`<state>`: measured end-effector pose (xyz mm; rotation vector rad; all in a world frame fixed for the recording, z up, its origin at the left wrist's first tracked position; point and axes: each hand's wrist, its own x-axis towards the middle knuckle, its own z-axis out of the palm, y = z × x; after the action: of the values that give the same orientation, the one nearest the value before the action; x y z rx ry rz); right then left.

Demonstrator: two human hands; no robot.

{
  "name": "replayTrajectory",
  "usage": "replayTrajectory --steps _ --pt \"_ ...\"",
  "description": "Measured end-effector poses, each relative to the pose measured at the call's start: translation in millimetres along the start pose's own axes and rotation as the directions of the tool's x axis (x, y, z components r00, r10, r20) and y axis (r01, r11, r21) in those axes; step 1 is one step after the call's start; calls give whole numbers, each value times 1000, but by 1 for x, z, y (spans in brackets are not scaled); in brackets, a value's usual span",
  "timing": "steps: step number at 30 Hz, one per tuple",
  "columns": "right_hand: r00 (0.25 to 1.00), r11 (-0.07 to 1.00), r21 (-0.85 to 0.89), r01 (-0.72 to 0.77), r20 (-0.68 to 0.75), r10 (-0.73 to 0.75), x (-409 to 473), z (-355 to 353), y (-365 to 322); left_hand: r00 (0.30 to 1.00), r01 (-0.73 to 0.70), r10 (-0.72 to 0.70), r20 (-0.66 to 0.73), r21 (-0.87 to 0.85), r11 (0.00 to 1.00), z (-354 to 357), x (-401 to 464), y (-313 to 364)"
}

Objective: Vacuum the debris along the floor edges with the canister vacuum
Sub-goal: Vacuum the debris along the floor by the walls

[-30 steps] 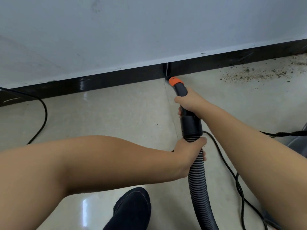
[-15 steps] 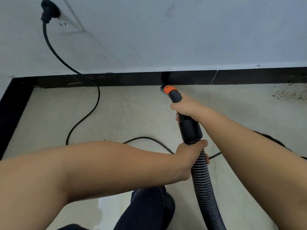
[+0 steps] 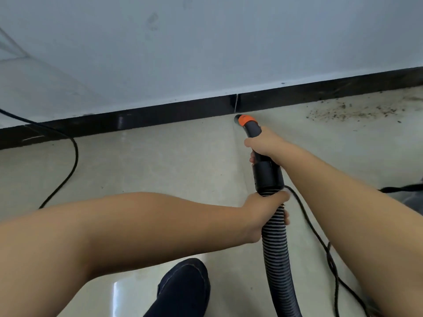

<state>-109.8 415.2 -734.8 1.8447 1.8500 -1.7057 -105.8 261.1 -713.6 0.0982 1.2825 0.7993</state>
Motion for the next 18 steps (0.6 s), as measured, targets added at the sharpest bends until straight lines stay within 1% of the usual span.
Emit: replayTrajectory --steps 4,7,11,14,18 --pt "986 993 67 -94 -129 102 -17 -63 42 982 40 -66 178 147 988 43 9 -3" --pt "963 978 132 -161 -195 185 -32 -96 71 963 71 -127 238 231 970 72 15 -12" --pt "918 947 246 -205 -287 274 -38 -124 103 954 71 -157 257 313 947 93 28 -19" --pt "891 929 315 -195 -339 302 -32 -139 118 954 70 -169 246 367 928 103 40 -16" --pt "859 905 388 -174 -389 332 -16 -159 129 956 35 -154 249 424 905 113 58 -1"
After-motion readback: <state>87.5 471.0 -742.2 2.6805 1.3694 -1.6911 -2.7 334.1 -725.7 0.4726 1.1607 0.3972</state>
